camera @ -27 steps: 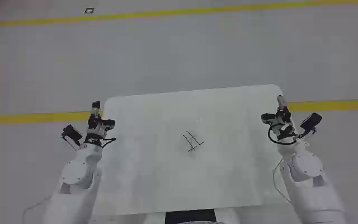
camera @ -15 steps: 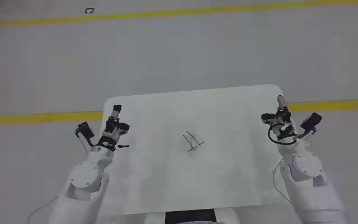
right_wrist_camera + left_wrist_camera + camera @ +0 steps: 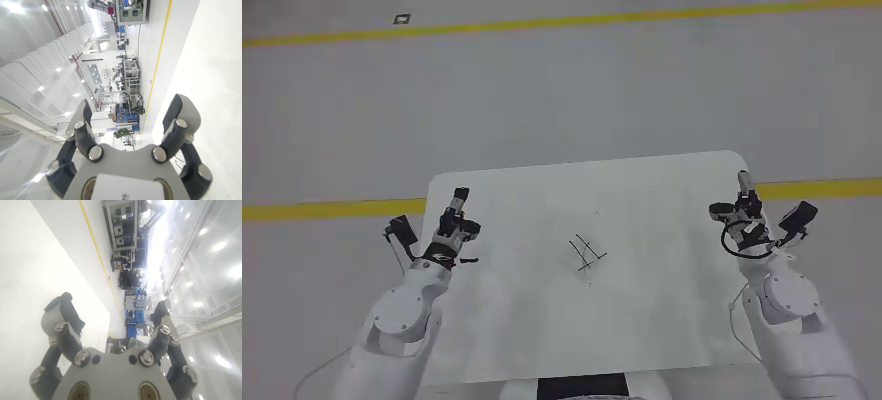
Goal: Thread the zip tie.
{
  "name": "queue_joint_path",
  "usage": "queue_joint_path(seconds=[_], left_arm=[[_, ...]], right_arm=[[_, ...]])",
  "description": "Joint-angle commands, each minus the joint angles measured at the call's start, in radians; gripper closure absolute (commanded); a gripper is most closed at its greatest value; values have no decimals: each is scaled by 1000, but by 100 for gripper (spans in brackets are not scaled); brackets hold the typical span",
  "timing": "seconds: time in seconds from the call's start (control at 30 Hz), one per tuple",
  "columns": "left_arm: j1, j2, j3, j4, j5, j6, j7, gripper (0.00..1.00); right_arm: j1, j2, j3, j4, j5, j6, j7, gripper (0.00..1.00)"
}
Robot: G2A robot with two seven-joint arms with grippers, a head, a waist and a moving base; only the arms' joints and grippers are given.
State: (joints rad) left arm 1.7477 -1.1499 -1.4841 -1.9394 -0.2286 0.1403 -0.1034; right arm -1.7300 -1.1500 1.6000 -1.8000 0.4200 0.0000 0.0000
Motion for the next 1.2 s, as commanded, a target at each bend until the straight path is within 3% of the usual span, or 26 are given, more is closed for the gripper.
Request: queue_joint_path(seconds=[0.0,0.13,0.53,0.73,0.87,0.97,1.17], left_arm=[[-19,-2,29,-4,3,39,-20,0],[-47,0,70,-4,44,129,-66,0],[-55,0,77,-17,56,128,-76,0],[-138,-4,165,-34,101,200,-138,0],[-176,-5,244,9,140,200,-201,0],[-186,-5,278,48,145,200,-228,0],[-190,-4,280,50,161,200,-223,0]], right_arm=[[0,0,0,0,0,0,0,0],[0,0,0,0,0,0,0,0],[0,0,0,0,0,0,0,0],[0,0,0,0,0,0,0,0],[0,0,0,0,0,0,0,0],[0,0,0,0,0,0,0,0],[0,0,0,0,0,0,0,0]])
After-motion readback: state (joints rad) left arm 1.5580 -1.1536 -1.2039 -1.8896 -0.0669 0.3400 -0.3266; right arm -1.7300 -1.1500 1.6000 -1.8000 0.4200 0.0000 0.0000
